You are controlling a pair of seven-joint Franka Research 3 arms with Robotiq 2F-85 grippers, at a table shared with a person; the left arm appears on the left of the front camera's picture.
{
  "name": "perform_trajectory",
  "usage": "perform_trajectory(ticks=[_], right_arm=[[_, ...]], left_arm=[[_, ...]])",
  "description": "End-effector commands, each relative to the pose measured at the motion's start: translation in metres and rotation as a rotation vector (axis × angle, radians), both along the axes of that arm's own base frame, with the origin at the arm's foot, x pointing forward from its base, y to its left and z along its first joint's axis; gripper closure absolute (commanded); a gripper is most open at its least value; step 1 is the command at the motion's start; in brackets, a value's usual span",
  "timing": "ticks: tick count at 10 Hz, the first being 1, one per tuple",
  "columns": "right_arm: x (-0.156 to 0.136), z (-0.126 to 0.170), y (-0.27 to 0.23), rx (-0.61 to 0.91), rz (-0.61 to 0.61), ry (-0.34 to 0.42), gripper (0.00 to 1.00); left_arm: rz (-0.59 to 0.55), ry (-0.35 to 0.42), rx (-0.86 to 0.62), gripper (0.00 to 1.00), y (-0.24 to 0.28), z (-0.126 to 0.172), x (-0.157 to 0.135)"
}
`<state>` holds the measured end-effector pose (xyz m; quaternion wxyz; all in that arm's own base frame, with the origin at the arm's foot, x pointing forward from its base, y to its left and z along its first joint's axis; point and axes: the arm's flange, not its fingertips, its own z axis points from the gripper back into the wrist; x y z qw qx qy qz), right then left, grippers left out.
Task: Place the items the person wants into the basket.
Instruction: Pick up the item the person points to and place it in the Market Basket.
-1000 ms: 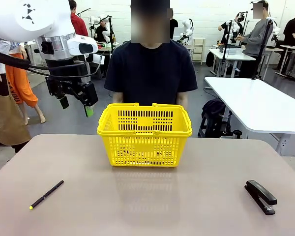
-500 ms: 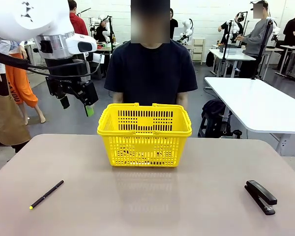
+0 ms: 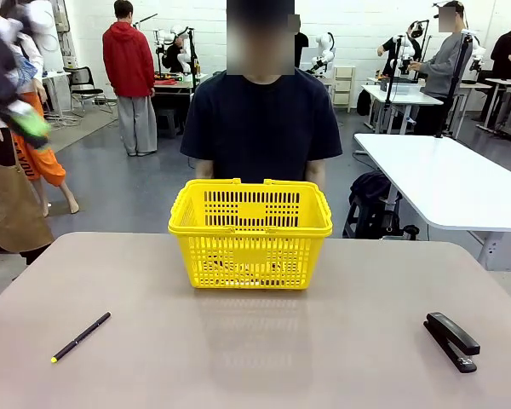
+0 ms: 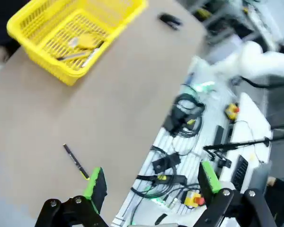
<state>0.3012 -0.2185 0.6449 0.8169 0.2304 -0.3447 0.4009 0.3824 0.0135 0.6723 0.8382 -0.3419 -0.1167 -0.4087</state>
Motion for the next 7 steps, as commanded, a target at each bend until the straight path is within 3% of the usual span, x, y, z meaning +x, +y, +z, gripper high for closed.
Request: perform_trajectory(ticks=[1,4,7], right_arm=[[0.0,0.0,0.0,0.008,0.009,-0.01,0.0],[0.0,0.0,0.0,0.008,0.009,-0.01,0.0],[0.0,0.0,0.0,0.008,0.009,-0.01,0.0]], left_arm=[[-0.031,-0.017,-0.097,0.0,0.051,0.009,0.011],[0.257,-0.23,-0.05,0.0,0.114,-0.002,-0.012],[0.444,-0.316,-0.064,0.0,0.154,-0.025,-0.061]])
